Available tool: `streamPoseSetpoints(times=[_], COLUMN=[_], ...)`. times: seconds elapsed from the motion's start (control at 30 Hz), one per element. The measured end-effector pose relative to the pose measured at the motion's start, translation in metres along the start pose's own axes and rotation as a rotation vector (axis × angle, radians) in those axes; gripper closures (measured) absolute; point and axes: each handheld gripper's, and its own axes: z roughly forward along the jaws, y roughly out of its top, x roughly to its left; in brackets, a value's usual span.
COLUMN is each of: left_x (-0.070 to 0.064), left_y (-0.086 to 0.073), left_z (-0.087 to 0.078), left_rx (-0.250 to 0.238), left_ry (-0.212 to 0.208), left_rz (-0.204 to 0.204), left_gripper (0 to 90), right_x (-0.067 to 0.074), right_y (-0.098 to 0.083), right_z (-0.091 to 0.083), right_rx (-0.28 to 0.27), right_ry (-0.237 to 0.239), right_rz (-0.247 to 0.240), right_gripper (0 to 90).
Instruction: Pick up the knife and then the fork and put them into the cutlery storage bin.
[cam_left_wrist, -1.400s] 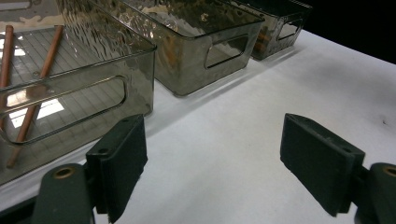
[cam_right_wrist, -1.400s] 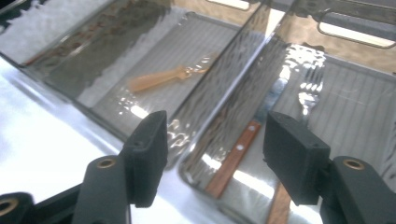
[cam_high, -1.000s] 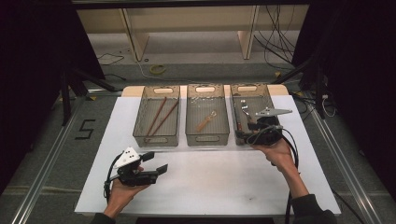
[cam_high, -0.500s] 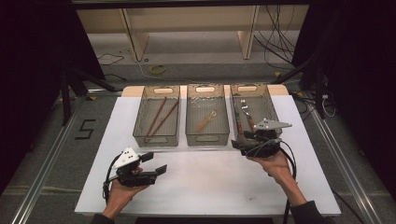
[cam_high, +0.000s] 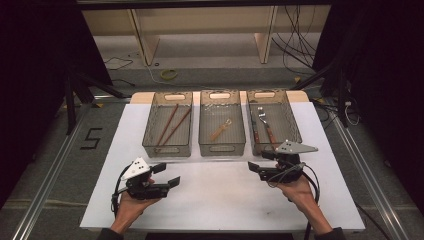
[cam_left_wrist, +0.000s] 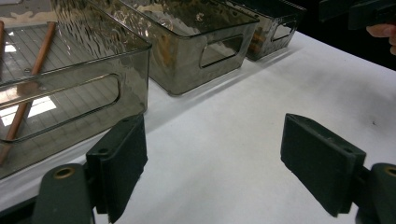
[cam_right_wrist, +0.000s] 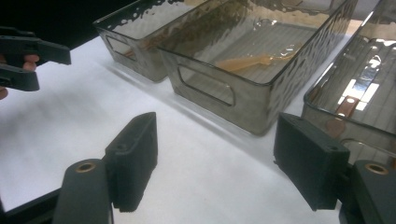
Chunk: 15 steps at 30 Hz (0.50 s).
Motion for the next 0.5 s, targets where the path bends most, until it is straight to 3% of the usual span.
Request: streamPoseSetpoints(times=[0.5], left_x=[-0.001], left_y=[0.000], left_z=[0.001], left_rx=[0.002], left_ry=[-0.012], left_rz=[-0.002], left_gripper=[21.3], right_x=[0.008], right_y=[-0.024], right_z=[-0.010], right_rx=[-0.028], right_ry=[0.016], right_rz=[-0.004], right_gripper=[24.9])
